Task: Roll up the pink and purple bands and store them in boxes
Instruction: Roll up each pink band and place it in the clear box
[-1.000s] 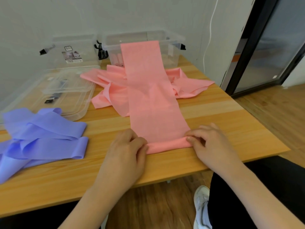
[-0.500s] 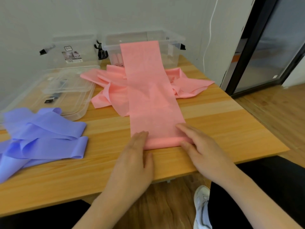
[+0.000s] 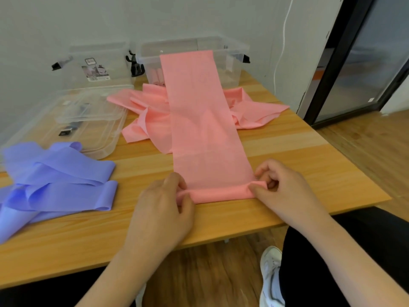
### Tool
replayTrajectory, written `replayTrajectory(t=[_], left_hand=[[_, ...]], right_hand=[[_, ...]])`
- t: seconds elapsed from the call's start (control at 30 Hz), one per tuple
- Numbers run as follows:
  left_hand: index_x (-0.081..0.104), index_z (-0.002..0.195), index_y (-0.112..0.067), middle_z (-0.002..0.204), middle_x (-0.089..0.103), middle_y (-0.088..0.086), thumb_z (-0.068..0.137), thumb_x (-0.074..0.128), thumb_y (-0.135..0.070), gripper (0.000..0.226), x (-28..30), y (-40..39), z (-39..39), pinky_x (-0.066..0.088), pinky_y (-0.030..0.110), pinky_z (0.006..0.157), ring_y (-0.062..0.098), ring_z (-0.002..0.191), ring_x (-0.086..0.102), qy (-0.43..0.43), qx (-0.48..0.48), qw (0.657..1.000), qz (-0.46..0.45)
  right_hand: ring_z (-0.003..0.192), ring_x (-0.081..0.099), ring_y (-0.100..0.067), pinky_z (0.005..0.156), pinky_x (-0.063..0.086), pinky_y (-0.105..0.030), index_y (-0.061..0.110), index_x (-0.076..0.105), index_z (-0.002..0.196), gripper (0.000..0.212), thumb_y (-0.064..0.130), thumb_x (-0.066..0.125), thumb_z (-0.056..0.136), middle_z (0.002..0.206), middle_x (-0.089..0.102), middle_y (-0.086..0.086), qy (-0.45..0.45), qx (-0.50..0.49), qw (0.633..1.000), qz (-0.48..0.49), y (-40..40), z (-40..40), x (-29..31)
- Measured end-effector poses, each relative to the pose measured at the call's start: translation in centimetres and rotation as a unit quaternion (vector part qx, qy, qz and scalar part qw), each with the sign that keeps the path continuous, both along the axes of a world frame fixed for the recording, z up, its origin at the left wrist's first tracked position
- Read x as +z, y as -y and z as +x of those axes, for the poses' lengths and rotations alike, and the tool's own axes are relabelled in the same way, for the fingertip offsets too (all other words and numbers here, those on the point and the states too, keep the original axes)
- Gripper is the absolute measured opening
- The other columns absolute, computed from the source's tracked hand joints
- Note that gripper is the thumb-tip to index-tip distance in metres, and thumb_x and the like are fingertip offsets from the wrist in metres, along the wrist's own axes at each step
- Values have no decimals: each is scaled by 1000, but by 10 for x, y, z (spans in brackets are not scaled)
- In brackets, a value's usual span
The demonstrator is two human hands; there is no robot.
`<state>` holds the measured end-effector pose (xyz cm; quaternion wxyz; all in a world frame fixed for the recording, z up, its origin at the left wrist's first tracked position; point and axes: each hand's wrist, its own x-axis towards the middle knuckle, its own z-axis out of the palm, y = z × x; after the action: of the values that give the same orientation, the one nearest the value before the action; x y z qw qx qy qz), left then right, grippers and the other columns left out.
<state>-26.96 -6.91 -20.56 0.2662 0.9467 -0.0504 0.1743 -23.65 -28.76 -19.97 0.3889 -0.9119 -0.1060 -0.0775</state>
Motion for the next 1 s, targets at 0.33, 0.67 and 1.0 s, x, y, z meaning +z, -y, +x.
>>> replayTrajectory(t=[0.33, 0.67, 1.0], left_hand=[[65, 84, -21, 82, 56, -13, 76, 47, -40, 27, 2, -11, 2, 44, 19, 64, 7, 72, 54, 11, -104, 994, 43], [64, 87, -20, 83, 58, -4, 80, 45, -34, 25, -1, -6, 6, 45, 29, 59, 12, 72, 48, 27, -55, 996, 58], [72, 88, -14, 81, 70, -2, 79, 56, -25, 22, 0, -15, 9, 36, 7, 77, 11, 80, 53, 10, -67, 997, 24]], right_hand=[[96, 48, 5, 80, 31, -3, 42, 56, 77, 28, 20, 73, 74, 89, 58, 21, 8, 109, 993, -44, 16, -1, 6], [84, 47, 1, 72, 31, -6, 25, 63, 95, 14, 18, 65, 83, 89, 53, 17, 71, -5, 995, -63, 0, 6, -5], [91, 47, 2, 78, 31, -2, 31, 67, 87, 20, 12, 63, 83, 85, 58, 26, 67, 46, 995, -55, 7, 4, -1]])
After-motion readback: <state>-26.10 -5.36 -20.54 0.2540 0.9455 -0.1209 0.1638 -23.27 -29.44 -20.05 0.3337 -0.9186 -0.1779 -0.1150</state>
